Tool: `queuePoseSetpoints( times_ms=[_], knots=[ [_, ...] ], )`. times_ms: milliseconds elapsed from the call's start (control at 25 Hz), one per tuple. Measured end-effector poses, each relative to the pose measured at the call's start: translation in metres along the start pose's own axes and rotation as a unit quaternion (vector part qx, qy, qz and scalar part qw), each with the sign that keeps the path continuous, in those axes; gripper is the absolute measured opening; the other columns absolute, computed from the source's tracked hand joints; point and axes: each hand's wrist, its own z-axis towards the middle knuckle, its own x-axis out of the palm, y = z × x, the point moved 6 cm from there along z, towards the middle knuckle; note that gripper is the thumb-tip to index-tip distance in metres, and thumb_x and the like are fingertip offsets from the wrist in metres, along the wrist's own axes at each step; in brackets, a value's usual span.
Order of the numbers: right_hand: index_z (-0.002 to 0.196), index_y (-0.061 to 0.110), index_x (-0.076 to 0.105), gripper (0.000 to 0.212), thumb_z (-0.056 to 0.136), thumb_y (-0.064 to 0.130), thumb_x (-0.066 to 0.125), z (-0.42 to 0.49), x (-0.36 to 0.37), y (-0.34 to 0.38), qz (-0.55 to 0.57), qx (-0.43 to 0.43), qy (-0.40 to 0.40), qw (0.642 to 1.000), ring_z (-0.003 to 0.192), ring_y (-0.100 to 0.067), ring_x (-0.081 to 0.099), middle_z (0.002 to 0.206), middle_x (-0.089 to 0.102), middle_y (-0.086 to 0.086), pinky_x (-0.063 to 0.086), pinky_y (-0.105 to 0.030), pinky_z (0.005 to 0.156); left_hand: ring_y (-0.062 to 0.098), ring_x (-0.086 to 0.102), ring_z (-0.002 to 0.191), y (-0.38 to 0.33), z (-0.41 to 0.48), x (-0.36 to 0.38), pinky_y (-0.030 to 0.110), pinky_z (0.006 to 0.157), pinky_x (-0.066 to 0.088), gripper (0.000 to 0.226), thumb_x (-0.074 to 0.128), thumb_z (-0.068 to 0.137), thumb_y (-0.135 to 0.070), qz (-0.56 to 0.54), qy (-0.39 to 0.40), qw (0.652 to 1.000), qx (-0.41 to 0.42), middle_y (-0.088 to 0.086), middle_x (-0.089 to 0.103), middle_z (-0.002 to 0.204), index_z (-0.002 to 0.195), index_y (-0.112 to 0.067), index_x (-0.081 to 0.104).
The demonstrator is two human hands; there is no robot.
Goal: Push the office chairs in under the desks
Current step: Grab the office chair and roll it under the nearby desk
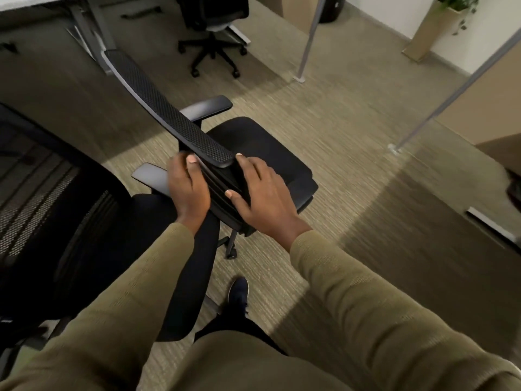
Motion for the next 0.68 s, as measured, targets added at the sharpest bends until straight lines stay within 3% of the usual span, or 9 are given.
queuePoseSetpoints(
  times_ms=[160,280,400,520,680],
  knots=[
    [0.155,0.011,0.03,0.076,0.095,0.046,0.06,0.05,0.011,0.022,0.004,-0.067,0.025,0.997,0.123,-0.03,0.05,0.146,0.043,-0.015,0.044,-0.044,0.102,0.026,0.058,0.104,0.002,0.042,-0.005,0.032,0.089,0.048,0.035,0.041,0.106,-0.026,-0.055,-0.031,0.998,-0.023,0.021,0.059,0.116,0.124,0.003,0.052],
    [0.155,0.012,0.032,0.075,0.093,0.044,0.062,0.082,0.017,0.033,0.018,-0.086,0.041,0.995,0.117,-0.029,0.054,0.143,0.045,-0.014,0.048,-0.041,0.094,0.016,0.06,0.103,0.009,0.072,-0.008,0.023,0.086,0.049,0.038,0.046,0.104,-0.029,-0.087,-0.044,0.994,-0.053,0.017,0.06,0.12,0.128,0.001,0.051],
    [0.156,0.015,0.028,0.08,0.091,0.048,0.062,0.102,0.024,0.039,0.021,-0.075,0.064,0.995,0.112,-0.027,0.055,0.142,0.045,-0.01,0.052,-0.04,0.087,0.013,0.063,0.108,0.015,0.104,-0.01,0.024,0.088,0.052,0.034,0.052,0.102,-0.029,-0.126,-0.037,0.986,-0.098,0.007,0.062,0.123,0.13,-0.01,0.051],
    [0.158,0.02,0.013,0.092,0.088,0.054,0.062,0.113,0.034,0.043,0.021,-0.037,0.118,0.992,0.113,-0.027,0.053,0.139,0.043,-0.008,0.051,-0.041,0.083,0.004,0.066,0.099,0.023,0.14,-0.011,0.022,0.082,0.055,0.028,0.058,0.096,-0.031,-0.168,-0.035,0.967,-0.189,-0.005,0.066,0.114,0.122,-0.024,0.053],
    [0.158,0.021,0.01,0.095,0.086,0.053,0.062,0.139,0.041,0.04,0.037,0.004,0.159,0.987,0.115,-0.03,0.052,0.135,0.045,-0.009,0.047,-0.044,0.083,0.011,0.065,0.088,0.024,0.173,-0.004,0.032,0.075,0.058,0.023,0.063,0.083,-0.028,-0.115,-0.056,0.962,-0.243,-0.005,0.063,0.098,0.101,-0.025,0.049]
  ],
)
